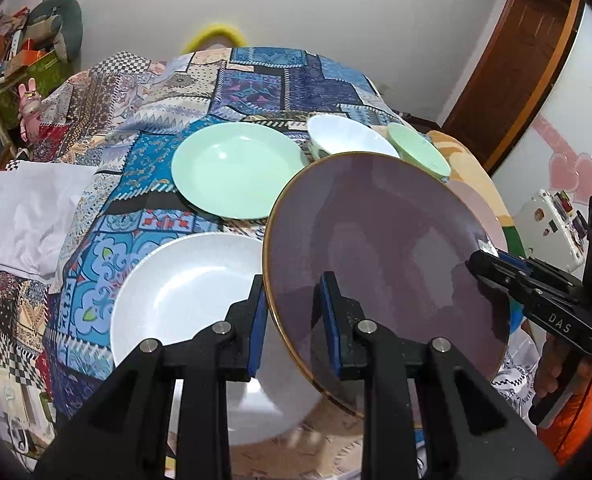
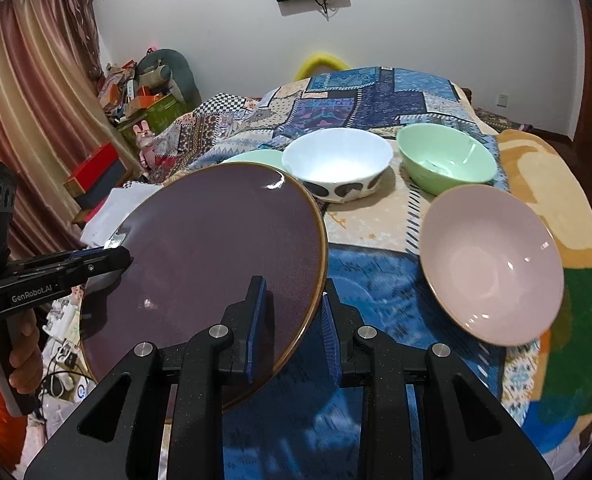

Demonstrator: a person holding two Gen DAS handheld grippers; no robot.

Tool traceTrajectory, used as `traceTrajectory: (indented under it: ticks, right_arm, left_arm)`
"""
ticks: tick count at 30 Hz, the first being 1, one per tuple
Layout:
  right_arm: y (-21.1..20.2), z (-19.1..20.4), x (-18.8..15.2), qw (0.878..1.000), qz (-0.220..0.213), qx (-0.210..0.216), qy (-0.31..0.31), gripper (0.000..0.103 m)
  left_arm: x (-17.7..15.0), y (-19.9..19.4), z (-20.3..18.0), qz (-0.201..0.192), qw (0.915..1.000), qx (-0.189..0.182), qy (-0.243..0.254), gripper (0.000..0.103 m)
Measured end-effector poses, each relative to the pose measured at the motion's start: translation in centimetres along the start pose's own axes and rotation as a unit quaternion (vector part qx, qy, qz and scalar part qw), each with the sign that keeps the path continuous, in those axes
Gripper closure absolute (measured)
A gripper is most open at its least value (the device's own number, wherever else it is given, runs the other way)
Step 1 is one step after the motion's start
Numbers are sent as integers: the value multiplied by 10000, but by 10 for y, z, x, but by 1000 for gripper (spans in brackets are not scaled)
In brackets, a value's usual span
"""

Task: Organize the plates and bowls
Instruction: 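Lift the dark purple plate off the white plate with both grippers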

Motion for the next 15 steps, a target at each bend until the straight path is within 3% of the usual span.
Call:
traceTrajectory:
  ticks: [15]
  right_arm:
    - [-11, -34, -39, 9992, 154, -94, 365, 79]
  left_arm:
    - [-36, 18, -42, 443, 9989, -36, 157, 78]
Point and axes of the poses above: each gripper's, at about its wrist camera, not at the fingertips, and y roughly the way its jaws point, z to its left, x to its top, the point moved 8 cm from there along y, roughly the way its jaws point, and after that the axes turned 12 degrees about x, right-handed, at the moved point
